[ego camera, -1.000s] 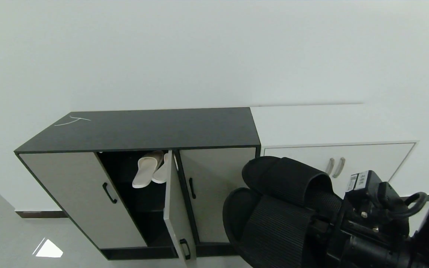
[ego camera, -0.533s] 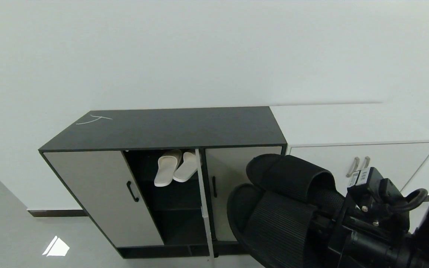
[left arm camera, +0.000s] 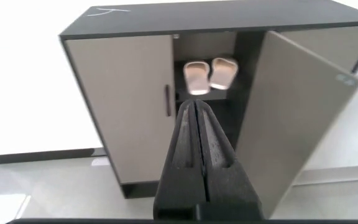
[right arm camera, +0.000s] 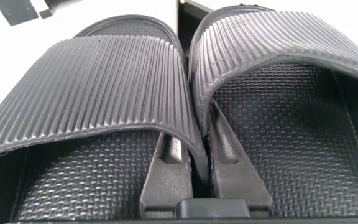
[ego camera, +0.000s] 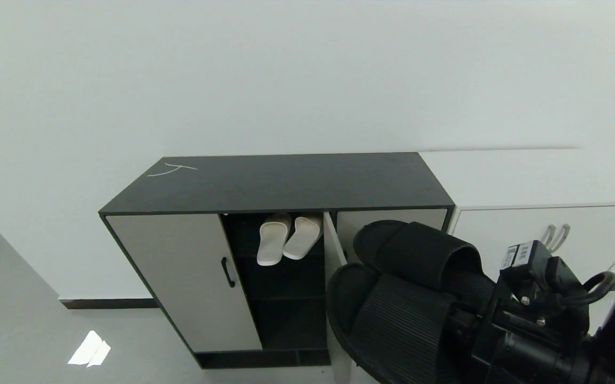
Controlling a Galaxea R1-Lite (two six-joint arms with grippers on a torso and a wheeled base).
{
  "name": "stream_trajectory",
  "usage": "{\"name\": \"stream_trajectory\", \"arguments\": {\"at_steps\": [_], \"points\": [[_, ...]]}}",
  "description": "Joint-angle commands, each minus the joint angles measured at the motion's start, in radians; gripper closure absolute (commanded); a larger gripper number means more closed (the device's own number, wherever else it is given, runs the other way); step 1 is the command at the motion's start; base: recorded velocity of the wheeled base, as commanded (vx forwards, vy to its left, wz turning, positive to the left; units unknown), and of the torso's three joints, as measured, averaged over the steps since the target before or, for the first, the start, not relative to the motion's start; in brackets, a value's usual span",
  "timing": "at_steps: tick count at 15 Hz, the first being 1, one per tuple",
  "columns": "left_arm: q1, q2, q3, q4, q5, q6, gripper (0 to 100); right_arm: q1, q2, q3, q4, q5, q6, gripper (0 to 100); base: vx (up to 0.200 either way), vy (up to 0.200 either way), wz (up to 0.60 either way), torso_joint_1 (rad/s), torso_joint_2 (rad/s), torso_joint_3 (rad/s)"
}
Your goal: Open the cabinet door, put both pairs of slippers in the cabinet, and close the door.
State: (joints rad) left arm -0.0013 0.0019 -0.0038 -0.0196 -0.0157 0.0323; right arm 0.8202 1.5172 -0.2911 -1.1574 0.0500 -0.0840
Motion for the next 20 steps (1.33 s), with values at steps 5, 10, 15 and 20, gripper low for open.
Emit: {"name": "stream_trajectory", "arguments": {"at_steps": [5,10,15,20], "points": [[0.0,0.0,-0.001,0.0,0.0,0.0,100,0.0,0.032,0.006,-0.028,0.004,0.001,100,0.0,0.2,0.0,0.003,0.0,0.001],[0.0,0.0,-0.001,0.0,0.0,0.0,100,0.0,0.11,0.03,-0.163,0.001,0.0,100,0.0,0.2,0.0,0.003,0.0,0.002],[0.0,0.0,-0.001,0.0,0.0,0.0,100,0.0,0.13,0.033,-0.174,-0.001,0.0,100,0.0,0.2,0.0,0.001,0.0,0.001],[0.0,0.0,-0.002,0.0,0.0,0.0,100,-0.001,0.13,0.033,-0.174,-0.001,-0.002,100,0.0,0.16,0.0,0.001,0.0,0.002]]}}
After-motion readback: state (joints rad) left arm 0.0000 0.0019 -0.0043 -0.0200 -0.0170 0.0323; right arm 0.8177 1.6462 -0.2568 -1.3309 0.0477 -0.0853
